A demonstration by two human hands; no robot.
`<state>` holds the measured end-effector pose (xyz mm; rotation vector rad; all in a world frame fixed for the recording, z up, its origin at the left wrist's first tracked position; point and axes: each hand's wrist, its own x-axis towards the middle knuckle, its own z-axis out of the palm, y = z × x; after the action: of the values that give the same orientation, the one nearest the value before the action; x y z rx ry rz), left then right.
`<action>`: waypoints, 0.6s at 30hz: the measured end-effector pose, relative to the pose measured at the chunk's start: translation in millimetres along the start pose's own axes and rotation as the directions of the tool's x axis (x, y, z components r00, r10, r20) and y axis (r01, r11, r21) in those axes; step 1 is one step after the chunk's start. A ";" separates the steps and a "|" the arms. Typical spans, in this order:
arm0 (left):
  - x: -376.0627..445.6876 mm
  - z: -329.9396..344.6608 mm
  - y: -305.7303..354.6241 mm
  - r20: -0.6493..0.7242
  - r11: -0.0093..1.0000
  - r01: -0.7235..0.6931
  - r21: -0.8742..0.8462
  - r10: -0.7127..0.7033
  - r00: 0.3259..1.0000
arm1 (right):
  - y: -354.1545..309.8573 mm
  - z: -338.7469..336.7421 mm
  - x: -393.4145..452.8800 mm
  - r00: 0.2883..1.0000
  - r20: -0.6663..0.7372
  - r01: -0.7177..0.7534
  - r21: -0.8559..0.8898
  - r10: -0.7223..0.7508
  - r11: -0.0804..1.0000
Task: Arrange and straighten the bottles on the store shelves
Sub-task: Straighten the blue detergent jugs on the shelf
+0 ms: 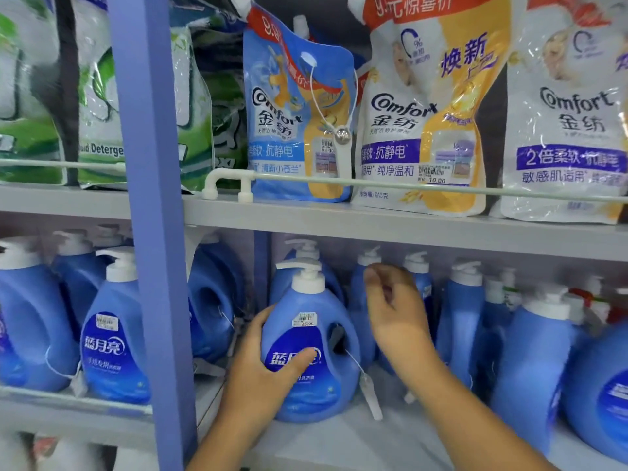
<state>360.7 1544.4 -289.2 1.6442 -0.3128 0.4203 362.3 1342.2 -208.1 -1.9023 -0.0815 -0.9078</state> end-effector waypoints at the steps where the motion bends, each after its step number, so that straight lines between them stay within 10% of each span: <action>1: -1.5 1.6 -3.8 0.006 0.999 -0.023 0.038 0.023 1.000 | 0.0 -6.2 14.6 1.000 -0.023 -0.022 -0.050 0.021 0.999; 12: 27.0 12.1 -32.5 -0.060 0.975 -0.017 0.221 0.031 0.998 | 12.5 5.9 94.8 0.886 0.319 -0.295 -0.174 0.337 0.940; 18: 23.8 16.9 -48.2 -0.059 0.975 0.001 0.224 0.013 0.998 | 30.5 7.1 109.2 0.933 0.159 -0.257 -0.332 0.322 0.908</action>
<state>404.6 1534.3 -322.9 1.8469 -0.2314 0.5245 457.4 1297.7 -164.8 -2.2221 0.2272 -0.5345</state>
